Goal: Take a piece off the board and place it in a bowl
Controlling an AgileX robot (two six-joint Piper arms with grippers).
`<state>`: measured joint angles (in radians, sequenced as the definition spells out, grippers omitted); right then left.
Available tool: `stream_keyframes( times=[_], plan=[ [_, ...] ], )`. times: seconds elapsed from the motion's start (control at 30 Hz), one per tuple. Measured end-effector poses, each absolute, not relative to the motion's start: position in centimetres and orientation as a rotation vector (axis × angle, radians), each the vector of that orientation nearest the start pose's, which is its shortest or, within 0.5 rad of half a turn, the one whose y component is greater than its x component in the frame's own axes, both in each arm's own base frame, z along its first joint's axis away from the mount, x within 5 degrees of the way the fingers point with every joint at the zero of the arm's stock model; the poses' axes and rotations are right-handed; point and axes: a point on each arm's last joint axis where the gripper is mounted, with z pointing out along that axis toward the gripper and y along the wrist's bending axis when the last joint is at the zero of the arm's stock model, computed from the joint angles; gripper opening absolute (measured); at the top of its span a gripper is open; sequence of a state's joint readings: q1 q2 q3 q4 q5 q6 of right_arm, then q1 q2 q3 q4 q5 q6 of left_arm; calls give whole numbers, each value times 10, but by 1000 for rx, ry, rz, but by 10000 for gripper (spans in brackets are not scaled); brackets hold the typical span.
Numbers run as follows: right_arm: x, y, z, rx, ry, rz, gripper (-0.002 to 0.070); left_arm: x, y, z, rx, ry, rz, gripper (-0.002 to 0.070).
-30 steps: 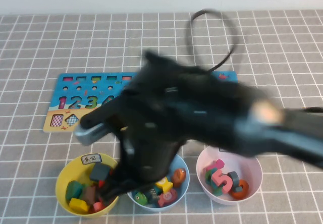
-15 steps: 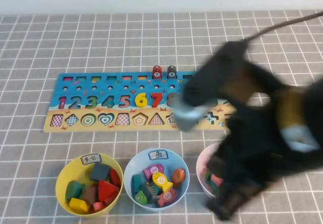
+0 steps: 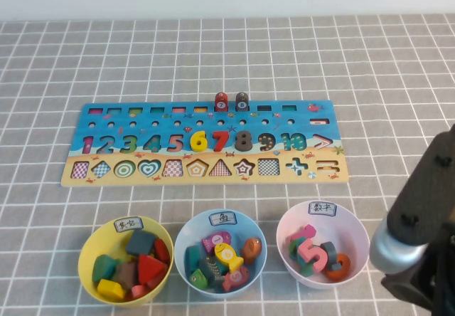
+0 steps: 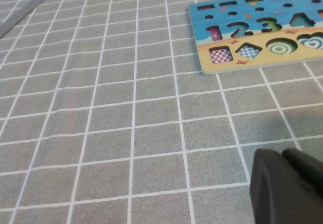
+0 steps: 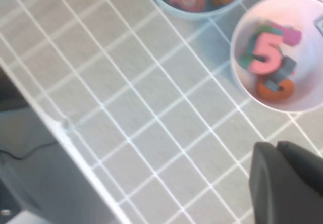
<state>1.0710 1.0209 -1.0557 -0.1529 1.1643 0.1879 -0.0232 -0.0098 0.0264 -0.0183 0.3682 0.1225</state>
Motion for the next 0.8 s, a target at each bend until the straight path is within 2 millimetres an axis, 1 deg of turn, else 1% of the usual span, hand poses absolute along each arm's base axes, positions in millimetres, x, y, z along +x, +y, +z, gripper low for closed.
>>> stream_keyframes(
  times=[0.17,0.3,0.4,0.47,0.53,0.6,0.67,0.8],
  plan=[
    [100,147,342,-1140,2336,173,-16,53,-2,172,125,1864,51,-5],
    [104,133,322,-993,2338,199,-16,53,-2,172,125,1864,51,-5],
    [114,112,303,-830,2275,227,-16,53,-2,172,125,1864,51,-5],
    [119,92,286,-708,2216,217,-16,53,-2,172,125,1864,51,-5],
    [119,70,269,-579,2163,191,-16,53,-2,172,125,1864,51,-5],
    [114,52,256,-464,2099,171,-16,53,-2,172,125,1864,51,-5],
    [106,35,242,-344,2023,146,-16,53,-2,172,125,1864,51,-5],
    [89,13,222,-161,1893,78,-16,53,-2,172,125,1864,51,-5]
  ],
)
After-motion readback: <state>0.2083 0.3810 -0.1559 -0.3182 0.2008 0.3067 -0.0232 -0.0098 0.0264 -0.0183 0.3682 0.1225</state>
